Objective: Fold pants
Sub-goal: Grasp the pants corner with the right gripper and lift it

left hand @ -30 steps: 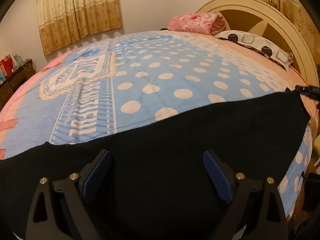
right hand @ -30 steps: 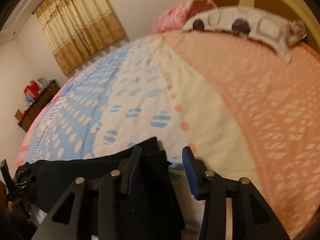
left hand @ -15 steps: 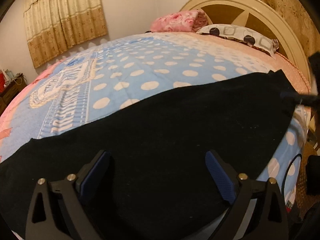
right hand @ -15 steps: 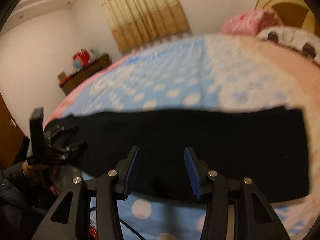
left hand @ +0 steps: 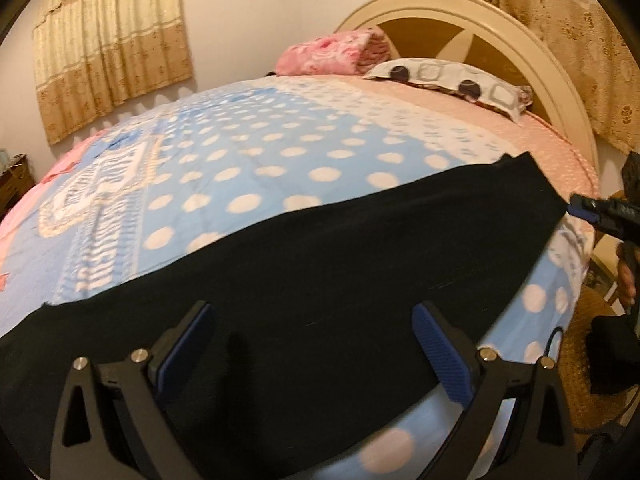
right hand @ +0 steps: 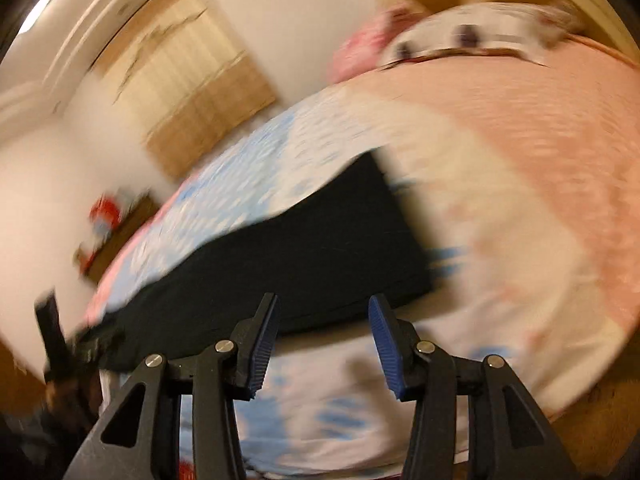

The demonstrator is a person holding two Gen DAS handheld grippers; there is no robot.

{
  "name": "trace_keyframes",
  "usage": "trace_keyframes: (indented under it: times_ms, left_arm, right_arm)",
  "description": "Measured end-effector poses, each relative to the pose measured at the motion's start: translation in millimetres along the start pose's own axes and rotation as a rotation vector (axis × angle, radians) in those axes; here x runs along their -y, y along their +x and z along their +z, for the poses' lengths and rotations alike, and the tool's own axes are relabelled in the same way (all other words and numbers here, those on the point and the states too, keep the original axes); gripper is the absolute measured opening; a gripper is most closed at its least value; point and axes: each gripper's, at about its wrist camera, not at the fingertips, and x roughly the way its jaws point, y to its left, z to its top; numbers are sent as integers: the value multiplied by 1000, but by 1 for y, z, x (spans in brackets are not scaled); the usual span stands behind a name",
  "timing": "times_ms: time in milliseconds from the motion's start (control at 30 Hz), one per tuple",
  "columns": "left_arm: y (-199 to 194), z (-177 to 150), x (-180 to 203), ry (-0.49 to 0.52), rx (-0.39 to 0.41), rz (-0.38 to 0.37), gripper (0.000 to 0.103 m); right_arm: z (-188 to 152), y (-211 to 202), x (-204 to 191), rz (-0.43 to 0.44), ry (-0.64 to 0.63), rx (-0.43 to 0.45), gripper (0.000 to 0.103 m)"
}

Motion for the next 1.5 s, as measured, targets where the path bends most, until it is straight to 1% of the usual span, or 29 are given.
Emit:
trace_keyframes:
  times_ms: [67, 100, 167, 200, 300, 333, 467, 567, 733, 767, 800, 867, 933, 1000, 1067, 1133, 1167, 1233, 1267, 1333, 1367, 1400, 1500]
  left_arm:
    - [2, 5, 7, 2, 2, -13, 101]
    - [4, 8, 11, 8, 8, -13, 101]
    - [6, 10, 16, 13, 14, -11, 101]
    - [8, 11, 16, 11, 13, -12, 101]
    - [17, 12, 19, 0, -6, -19, 101]
    - [19, 11, 20, 1, -10, -18, 101]
    - [31, 8, 21, -3, -36, -14, 101]
    - [33, 6, 24, 18, -29, 6, 101]
    - [36, 5, 26, 32, -19, 18, 103]
    - [36, 5, 26, 32, -17, 18, 103]
    - [36, 5, 26, 31, -17, 18, 103]
    - [36, 4, 26, 31, -18, 17, 103]
    - [36, 5, 26, 33, -18, 19, 103]
    - [36, 5, 26, 33, -17, 20, 103]
    - [37, 5, 27, 35, -16, 24, 103]
    - [38, 6, 27, 38, -15, 28, 103]
    - [38, 7, 27, 36, -17, 29, 103]
    - [37, 7, 26, 30, -19, 25, 103]
    - [37, 7, 26, 28, -19, 25, 103]
    - [37, 7, 26, 30, -18, 27, 103]
    - [37, 7, 26, 32, -18, 30, 103]
    - [36, 7, 26, 31, -20, 29, 103]
    - [31, 8, 23, 30, -28, 23, 103]
  right_arm:
    - [12, -3, 14, 5, 13, 32, 48]
    - [18, -2, 19, 12, 16, 35, 48]
    - [30, 5, 27, 56, 29, 33, 48]
    - [37, 10, 31, 81, 32, 23, 48]
    - [51, 27, 40, 70, 27, 0, 48]
    - [55, 36, 43, 85, 30, -22, 48]
    - [57, 54, 47, 101, 16, -61, 48]
    - [60, 60, 44, 170, -9, -68, 48]
    - [65, 74, 35, 245, -77, -105, 50]
    - [67, 79, 32, 246, -96, -114, 50]
    - [68, 80, 33, 247, -95, -112, 48]
    - [72, 80, 41, 264, -41, -97, 44]
    - [72, 82, 48, 277, -3, -93, 32]
    - [71, 85, 48, 287, -16, -109, 28]
    - [69, 84, 44, 292, -21, -131, 22]
    - [72, 84, 41, 260, -19, -142, 17]
    - [75, 84, 42, 242, -5, -141, 16]
    - [83, 86, 46, 267, 56, -144, 14]
    - [86, 86, 46, 267, 67, -136, 14]
    - [88, 92, 49, 221, 88, -150, 14]
    - [88, 96, 53, 221, 123, -161, 13]
    - [87, 97, 56, 243, 158, -157, 13]
    - [87, 89, 52, 270, 190, -136, 13]
